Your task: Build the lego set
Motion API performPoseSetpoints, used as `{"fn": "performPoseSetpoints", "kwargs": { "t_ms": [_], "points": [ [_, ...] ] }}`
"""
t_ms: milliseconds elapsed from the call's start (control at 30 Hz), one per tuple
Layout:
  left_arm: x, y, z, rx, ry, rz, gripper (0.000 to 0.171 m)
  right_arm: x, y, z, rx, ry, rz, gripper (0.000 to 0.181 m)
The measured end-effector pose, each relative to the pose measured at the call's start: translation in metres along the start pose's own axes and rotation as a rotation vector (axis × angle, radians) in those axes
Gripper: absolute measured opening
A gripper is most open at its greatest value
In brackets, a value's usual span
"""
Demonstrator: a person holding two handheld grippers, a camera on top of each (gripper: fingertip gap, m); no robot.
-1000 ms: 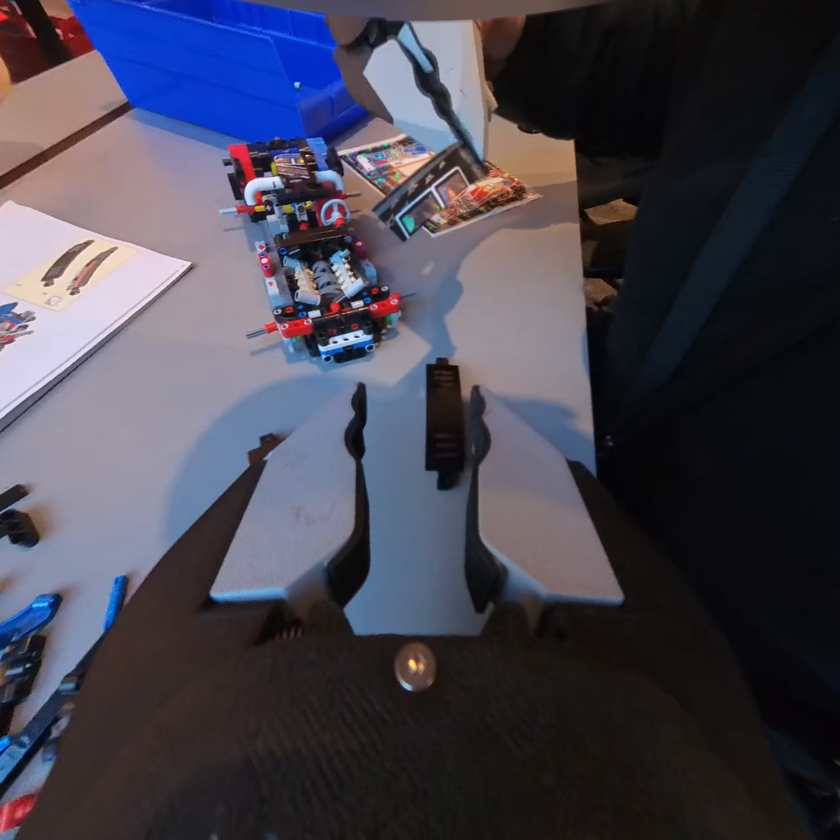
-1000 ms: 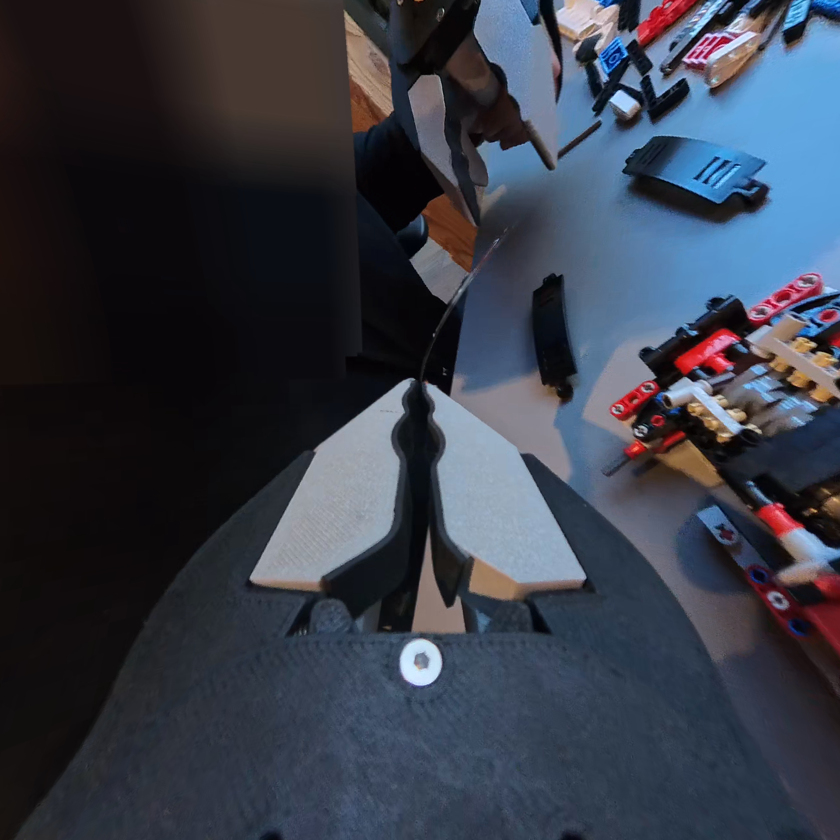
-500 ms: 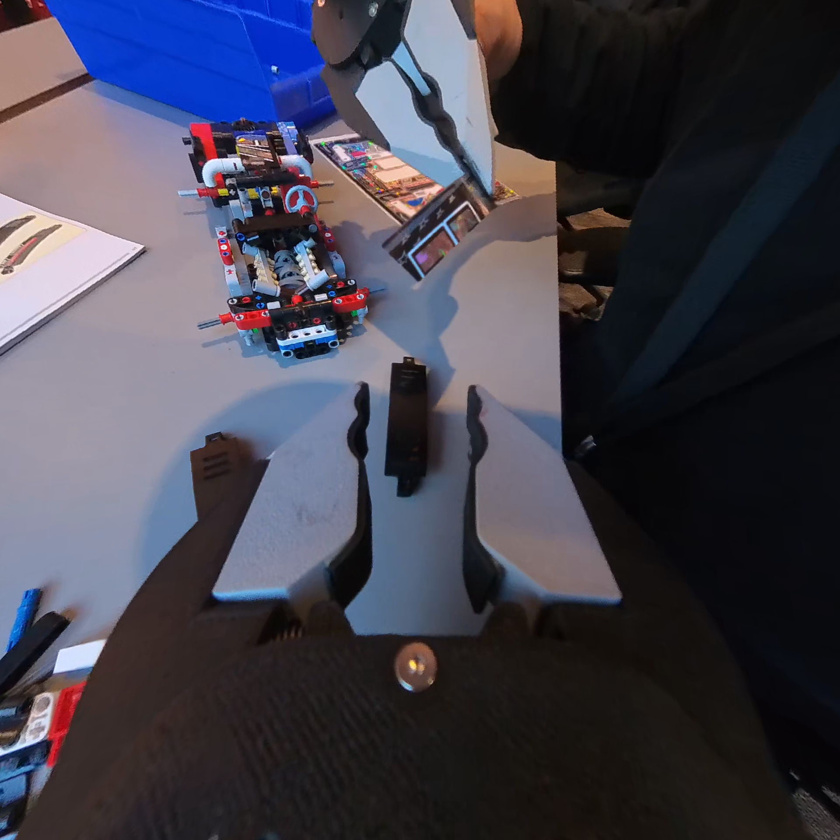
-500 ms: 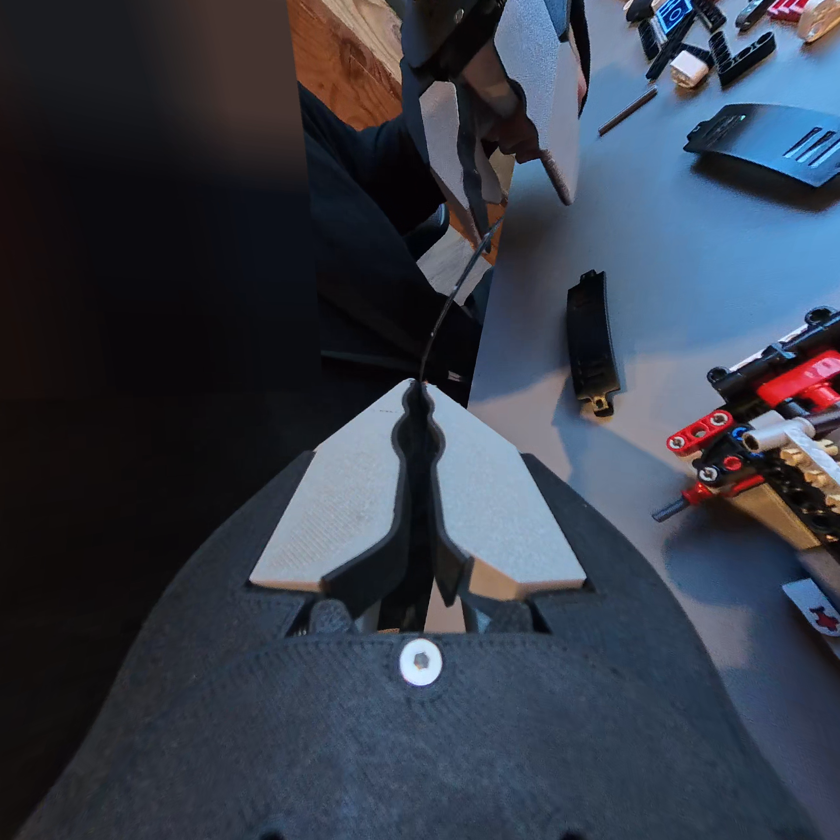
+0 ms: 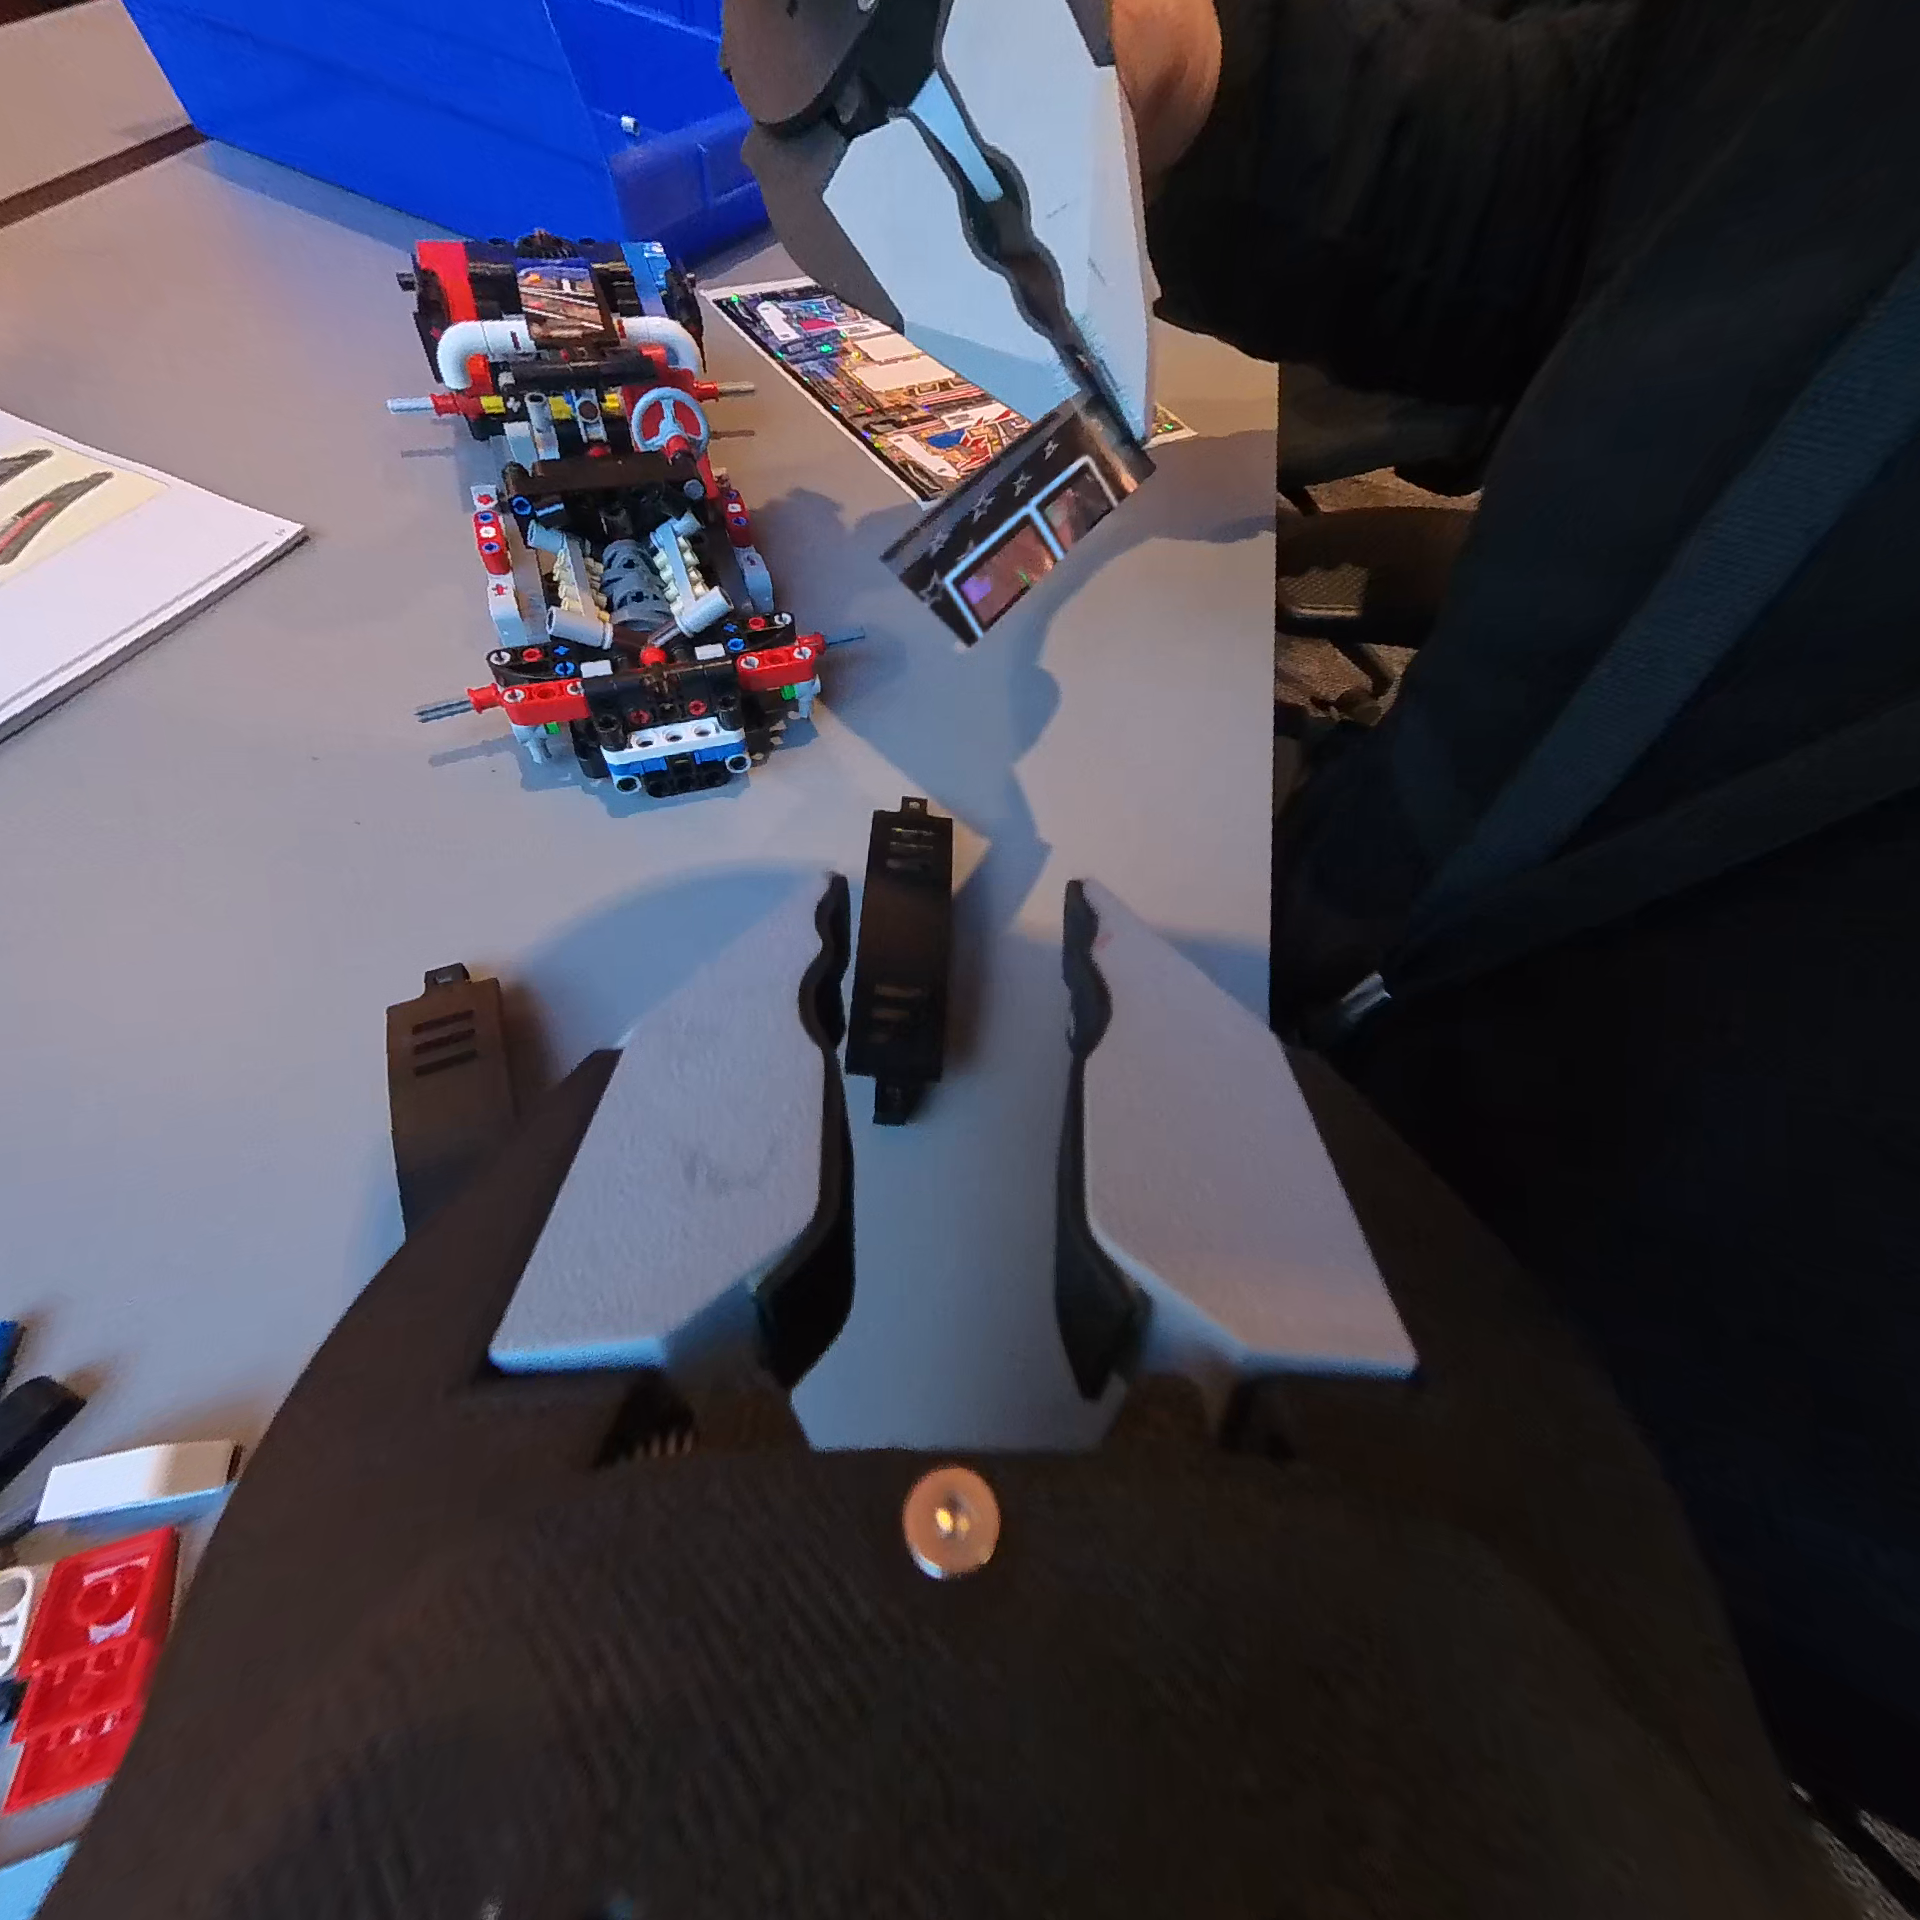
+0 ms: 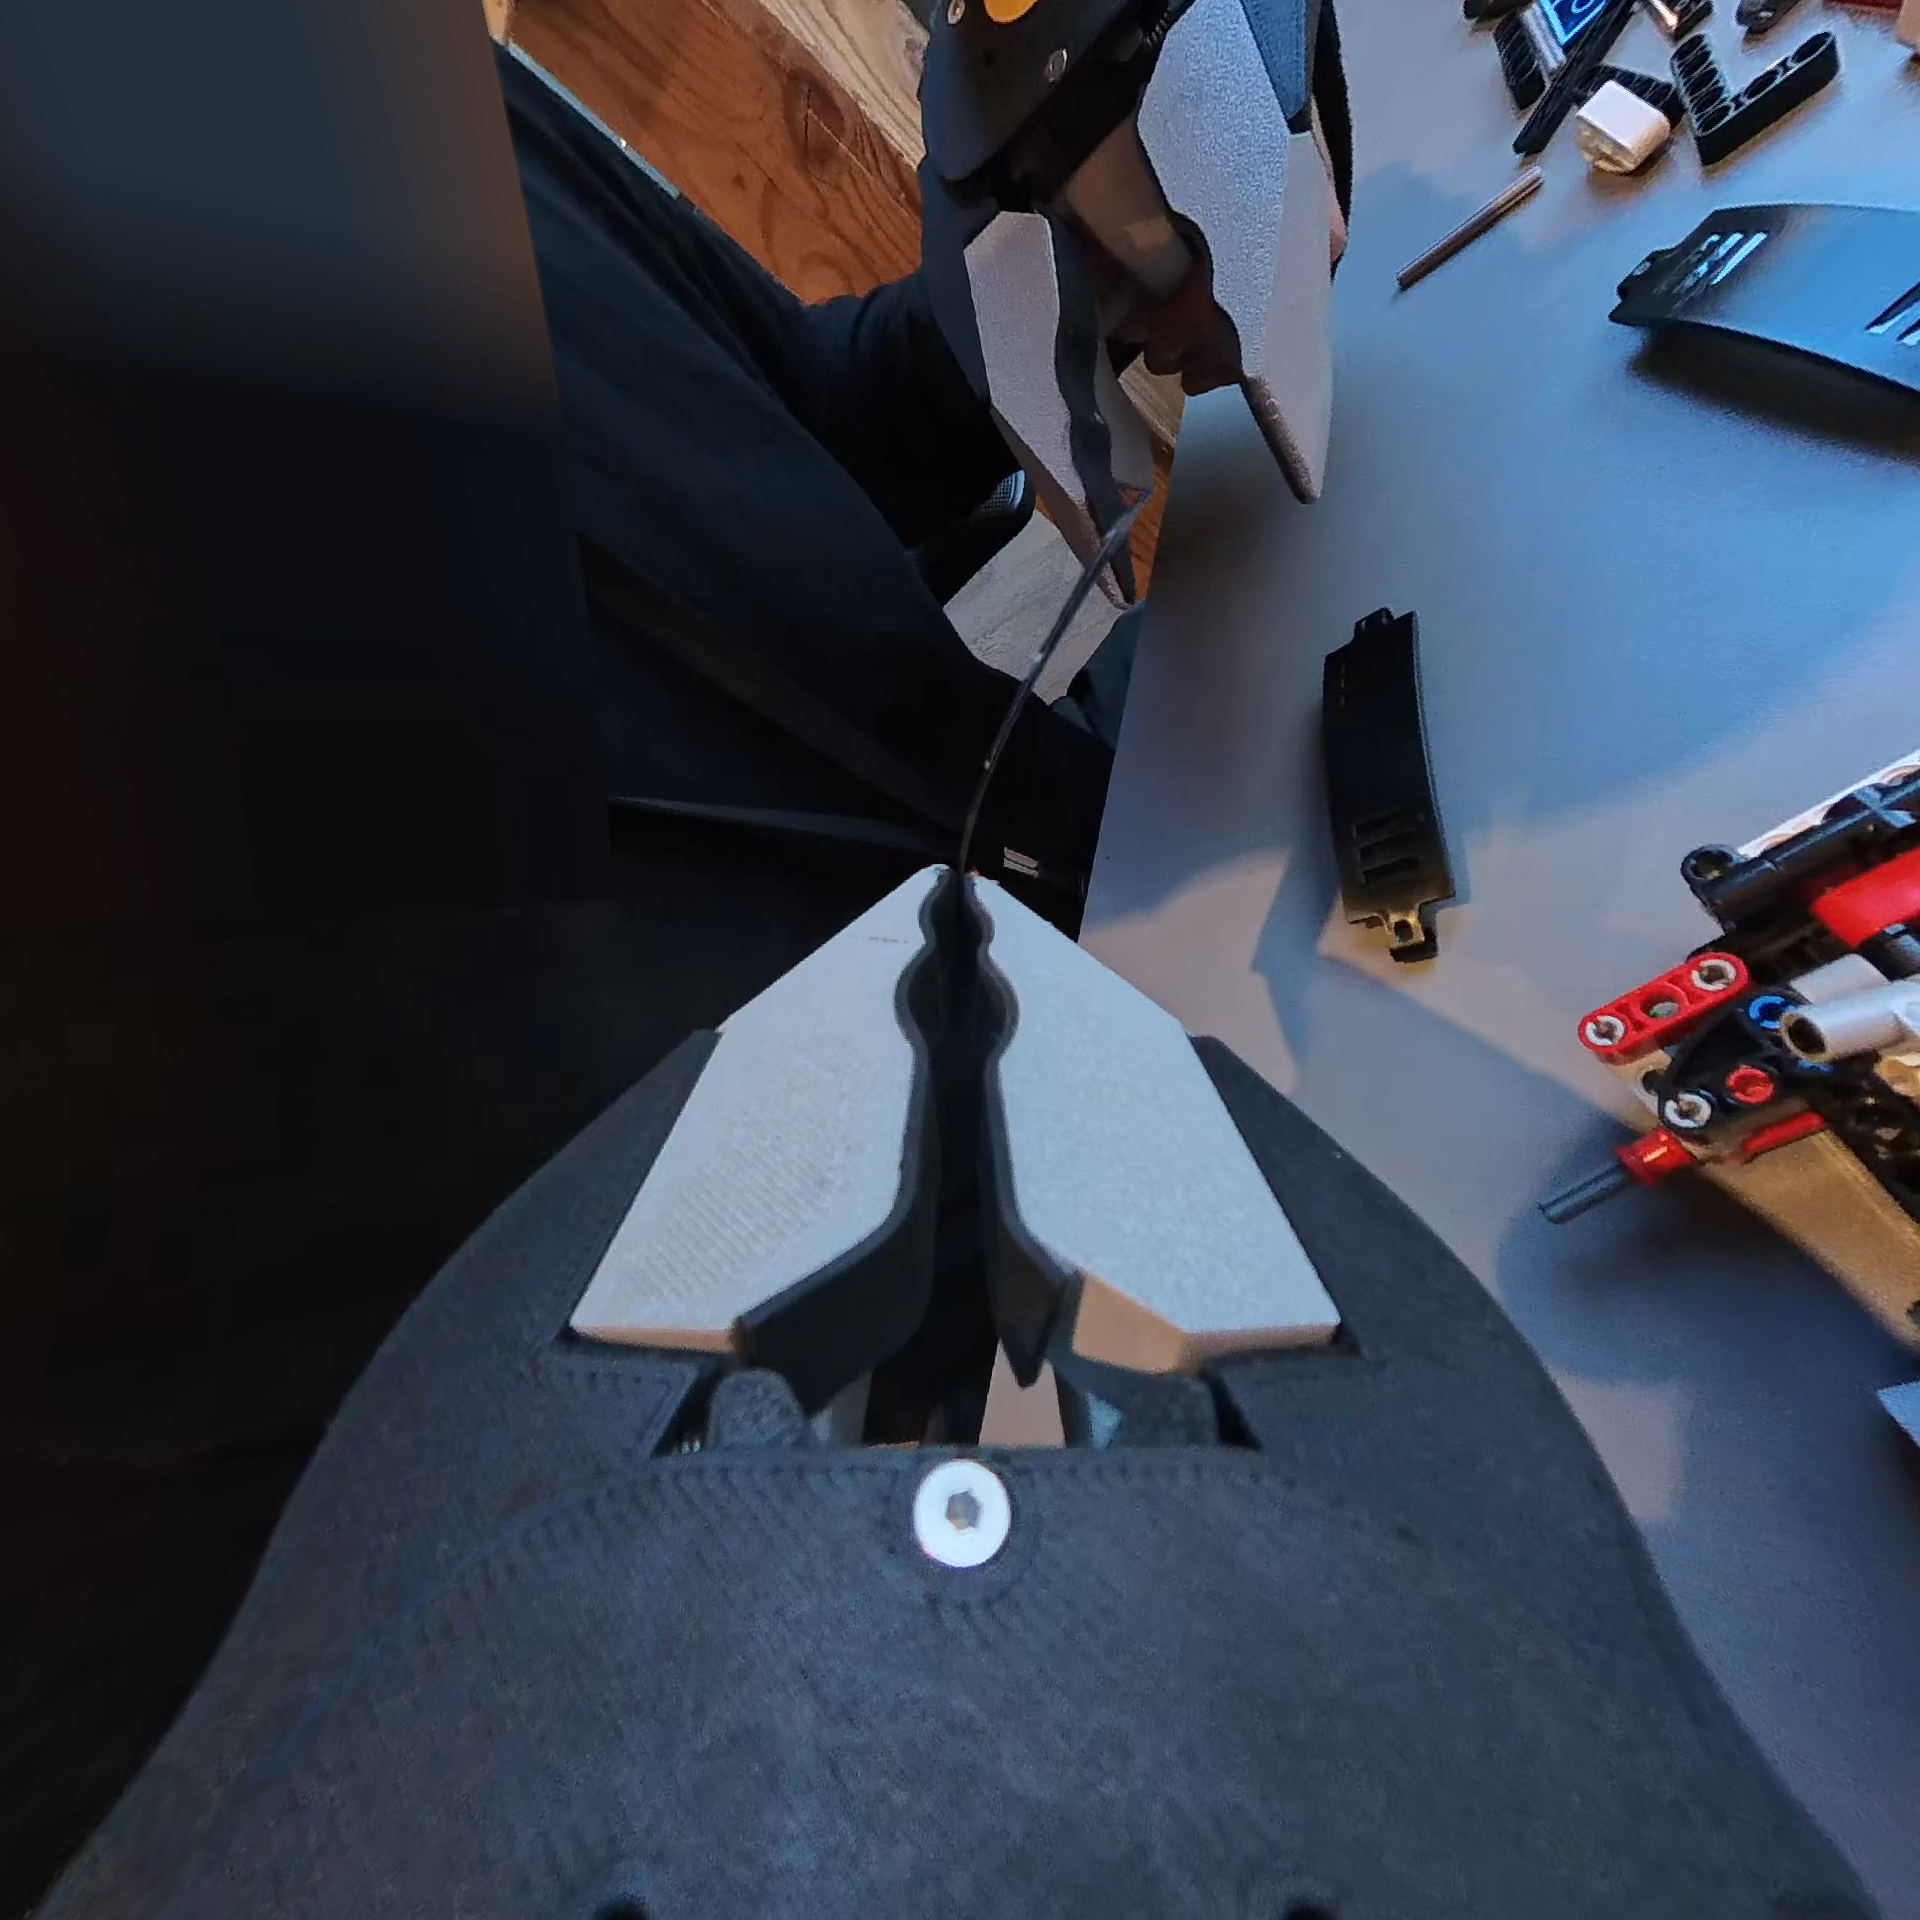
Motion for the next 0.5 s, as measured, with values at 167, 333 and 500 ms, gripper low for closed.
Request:
{"fn": "performPoseSetpoints", "kwargs": {
  "t_ms": [167,333,500],
  "points": [
    [0.001,0.001,0.0017,0.008,-0.004,-0.001,0.038,-0.0008,-0.0021,0.0014,-0.008,0.006,0.005,0.0],
    [-0.0006,0.0011,0.0039,0.013,-0.001,0.005,0.038,-0.0014,-0.0031,0.0015,-0.013,0.007,0.009,0.0],
    [0.0007,0.0026,0.0041,0.01,0.0,0.001,0.037,-0.0009,-0.0045,-0.0003,-0.013,0.02,0.019,0.0]
  ]
}}
Point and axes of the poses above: each gripper's, where its closed fingertips meet, x back along the fingers, z out of its underside, y = z × x across the jaws, the point moved 5 cm from there along x, back along the fingers, and after that the axes turned 5 degrees about -y, right-handed, at the moved point
